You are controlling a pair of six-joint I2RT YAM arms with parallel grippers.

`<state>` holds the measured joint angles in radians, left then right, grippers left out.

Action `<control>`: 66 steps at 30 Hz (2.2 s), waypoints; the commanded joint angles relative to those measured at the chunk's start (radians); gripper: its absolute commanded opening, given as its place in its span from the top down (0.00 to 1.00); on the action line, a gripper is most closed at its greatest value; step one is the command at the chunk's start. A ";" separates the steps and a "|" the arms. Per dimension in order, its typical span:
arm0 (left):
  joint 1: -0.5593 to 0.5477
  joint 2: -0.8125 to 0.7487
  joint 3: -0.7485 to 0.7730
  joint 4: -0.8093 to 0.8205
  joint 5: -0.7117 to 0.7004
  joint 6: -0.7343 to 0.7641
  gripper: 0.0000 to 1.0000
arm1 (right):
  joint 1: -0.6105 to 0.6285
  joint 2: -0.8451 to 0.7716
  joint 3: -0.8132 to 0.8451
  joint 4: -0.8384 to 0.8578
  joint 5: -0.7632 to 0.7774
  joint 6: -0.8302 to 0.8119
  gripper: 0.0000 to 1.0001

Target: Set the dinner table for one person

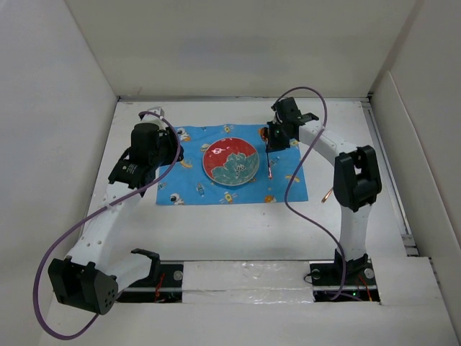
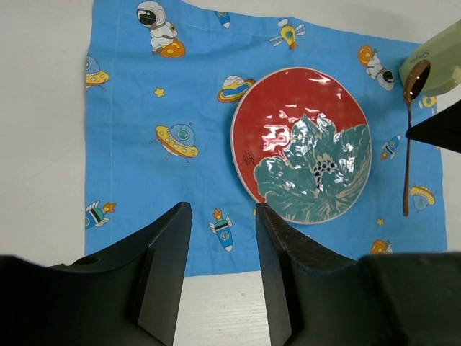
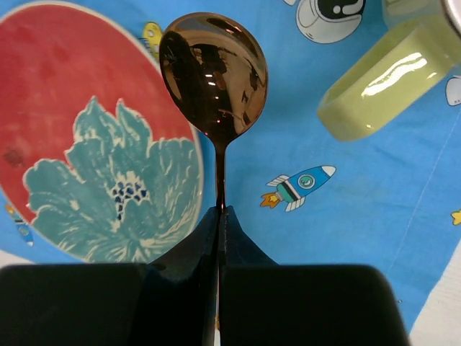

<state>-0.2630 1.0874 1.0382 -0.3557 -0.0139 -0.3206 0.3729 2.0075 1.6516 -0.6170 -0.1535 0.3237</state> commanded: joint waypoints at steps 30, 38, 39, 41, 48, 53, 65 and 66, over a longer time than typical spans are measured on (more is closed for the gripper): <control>-0.007 -0.009 0.011 0.021 0.008 -0.002 0.61 | -0.011 -0.073 -0.105 0.072 0.028 0.044 0.93; -0.007 -0.007 0.006 0.021 0.040 0.008 1.00 | -0.242 -0.458 -0.501 0.162 0.256 0.121 1.00; -0.007 -0.007 0.006 0.021 0.042 0.008 1.00 | -0.312 -0.495 -0.562 0.160 0.297 0.136 1.00; -0.007 -0.009 0.006 0.020 0.048 0.008 1.00 | -0.383 -0.509 -0.619 0.163 0.334 0.149 1.00; -0.007 -0.020 -0.003 0.020 0.054 0.008 0.80 | -0.581 -0.452 -0.667 0.174 0.247 0.080 0.52; -0.007 -0.030 -0.013 0.024 0.061 0.002 0.78 | -0.582 -0.379 -0.644 0.160 0.191 0.063 0.55; -0.007 -0.052 -0.030 0.038 0.071 -0.009 0.77 | -0.551 -0.253 -0.561 0.070 0.244 0.049 1.00; -0.007 -0.053 -0.032 0.040 0.071 -0.008 0.77 | -0.551 -0.248 -0.556 0.056 0.253 0.049 1.00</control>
<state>-0.2630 1.0695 1.0107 -0.3542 0.0463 -0.3233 -0.1951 1.7325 1.0592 -0.5026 0.0608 0.3878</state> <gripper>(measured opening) 0.226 0.022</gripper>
